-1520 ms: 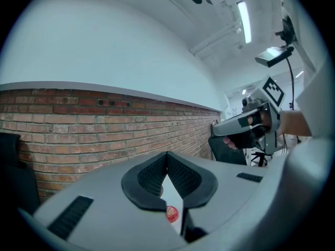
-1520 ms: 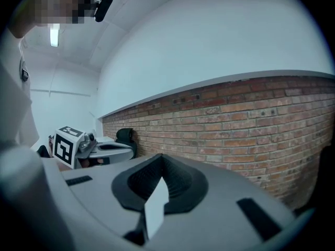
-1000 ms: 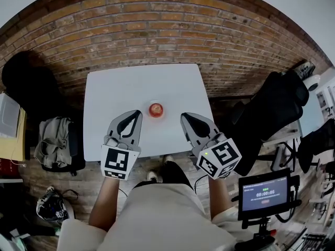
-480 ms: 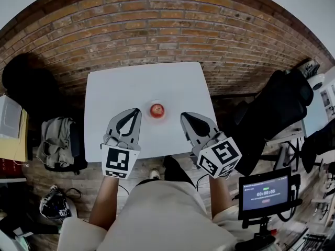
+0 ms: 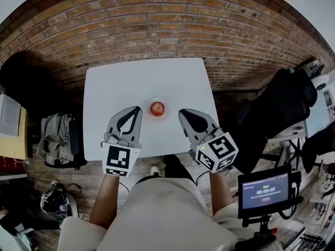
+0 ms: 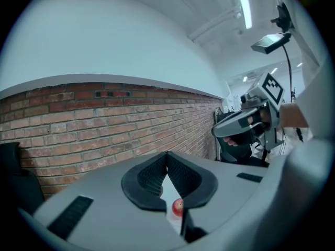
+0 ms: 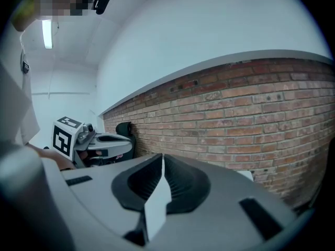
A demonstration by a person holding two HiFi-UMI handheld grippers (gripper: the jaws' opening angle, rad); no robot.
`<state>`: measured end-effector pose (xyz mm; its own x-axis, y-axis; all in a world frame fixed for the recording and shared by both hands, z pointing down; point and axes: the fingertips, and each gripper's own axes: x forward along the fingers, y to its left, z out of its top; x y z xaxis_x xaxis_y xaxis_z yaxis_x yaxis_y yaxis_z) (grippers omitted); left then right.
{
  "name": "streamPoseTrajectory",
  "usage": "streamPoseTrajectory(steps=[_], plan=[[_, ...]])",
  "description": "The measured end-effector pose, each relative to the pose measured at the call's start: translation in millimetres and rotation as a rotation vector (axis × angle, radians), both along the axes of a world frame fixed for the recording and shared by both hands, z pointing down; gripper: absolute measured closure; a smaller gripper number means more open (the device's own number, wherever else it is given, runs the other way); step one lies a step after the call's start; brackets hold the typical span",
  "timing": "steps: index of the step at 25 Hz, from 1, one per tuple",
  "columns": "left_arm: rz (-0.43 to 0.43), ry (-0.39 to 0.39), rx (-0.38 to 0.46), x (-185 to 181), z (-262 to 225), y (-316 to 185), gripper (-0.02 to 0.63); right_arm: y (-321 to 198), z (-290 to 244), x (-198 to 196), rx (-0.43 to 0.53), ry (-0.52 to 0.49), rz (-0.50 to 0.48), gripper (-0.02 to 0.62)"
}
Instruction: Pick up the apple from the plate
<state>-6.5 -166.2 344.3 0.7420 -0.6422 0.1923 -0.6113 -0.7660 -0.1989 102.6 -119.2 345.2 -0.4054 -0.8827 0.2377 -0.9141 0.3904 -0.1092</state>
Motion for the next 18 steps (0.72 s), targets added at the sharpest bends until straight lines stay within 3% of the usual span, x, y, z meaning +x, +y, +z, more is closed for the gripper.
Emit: streamPoseTrajectory(steps=[18], plan=[[-0.025,0.008,-0.039,-6.9,10.9,0.2,0.601,-19.3,20.4,-15.4,-0.052,0.025,-0.072,0.574]])
